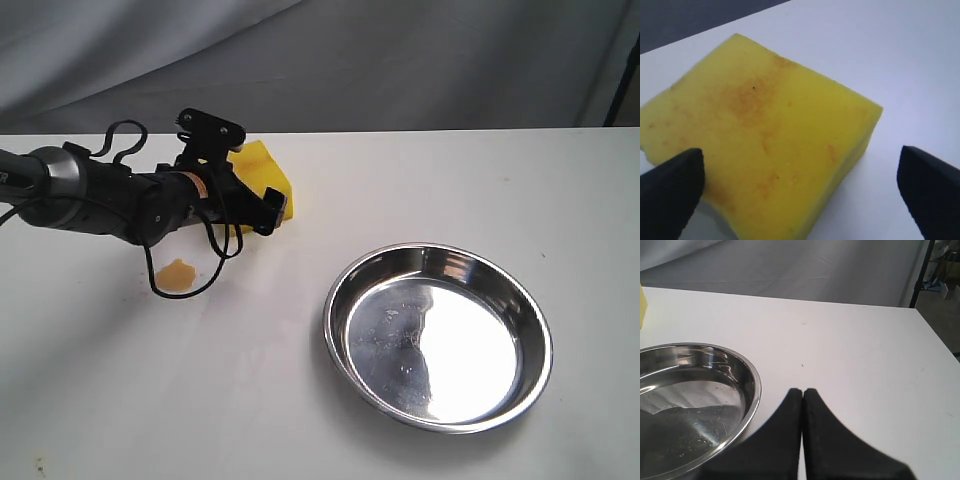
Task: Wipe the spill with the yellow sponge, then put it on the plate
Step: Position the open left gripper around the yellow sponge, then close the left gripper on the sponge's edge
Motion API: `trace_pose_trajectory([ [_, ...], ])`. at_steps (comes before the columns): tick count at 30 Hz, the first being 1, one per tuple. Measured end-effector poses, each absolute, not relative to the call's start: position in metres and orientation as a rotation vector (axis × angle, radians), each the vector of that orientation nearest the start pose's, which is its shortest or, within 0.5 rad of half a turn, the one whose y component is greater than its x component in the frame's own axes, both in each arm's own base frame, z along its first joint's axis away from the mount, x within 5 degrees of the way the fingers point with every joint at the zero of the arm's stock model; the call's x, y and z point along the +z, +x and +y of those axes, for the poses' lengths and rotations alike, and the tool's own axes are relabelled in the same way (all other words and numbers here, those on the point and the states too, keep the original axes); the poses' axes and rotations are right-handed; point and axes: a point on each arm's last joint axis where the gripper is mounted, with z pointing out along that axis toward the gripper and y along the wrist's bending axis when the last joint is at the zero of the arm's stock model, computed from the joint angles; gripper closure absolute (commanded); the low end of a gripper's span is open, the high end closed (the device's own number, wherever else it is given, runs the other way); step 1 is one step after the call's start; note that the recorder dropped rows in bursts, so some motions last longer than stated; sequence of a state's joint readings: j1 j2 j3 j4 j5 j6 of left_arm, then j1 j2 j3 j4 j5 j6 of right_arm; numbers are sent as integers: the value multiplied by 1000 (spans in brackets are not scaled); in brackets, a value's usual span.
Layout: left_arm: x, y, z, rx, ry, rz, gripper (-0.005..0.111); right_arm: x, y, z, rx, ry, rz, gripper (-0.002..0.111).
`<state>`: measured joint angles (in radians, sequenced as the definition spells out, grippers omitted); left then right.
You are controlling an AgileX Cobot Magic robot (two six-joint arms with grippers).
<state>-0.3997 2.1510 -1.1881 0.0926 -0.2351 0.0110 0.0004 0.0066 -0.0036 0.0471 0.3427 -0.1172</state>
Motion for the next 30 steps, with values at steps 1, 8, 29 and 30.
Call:
trace_pose_trajectory([
  [1, 105, 402, -172, -182, 573, 2148, 8, 183, 54, 1, -37, -78, 1827, 108],
  [8, 103, 401, -171, -148, 637, 2156, 8, 183, 54, 1, -37, -78, 1827, 108],
  [29, 88, 401, -168, -39, 849, 2130, 106, 183, 54, 1, -37, -78, 1827, 108],
  [30, 88, 401, -168, -37, 853, 2128, 106, 183, 54, 1, -37, -78, 1827, 108],
])
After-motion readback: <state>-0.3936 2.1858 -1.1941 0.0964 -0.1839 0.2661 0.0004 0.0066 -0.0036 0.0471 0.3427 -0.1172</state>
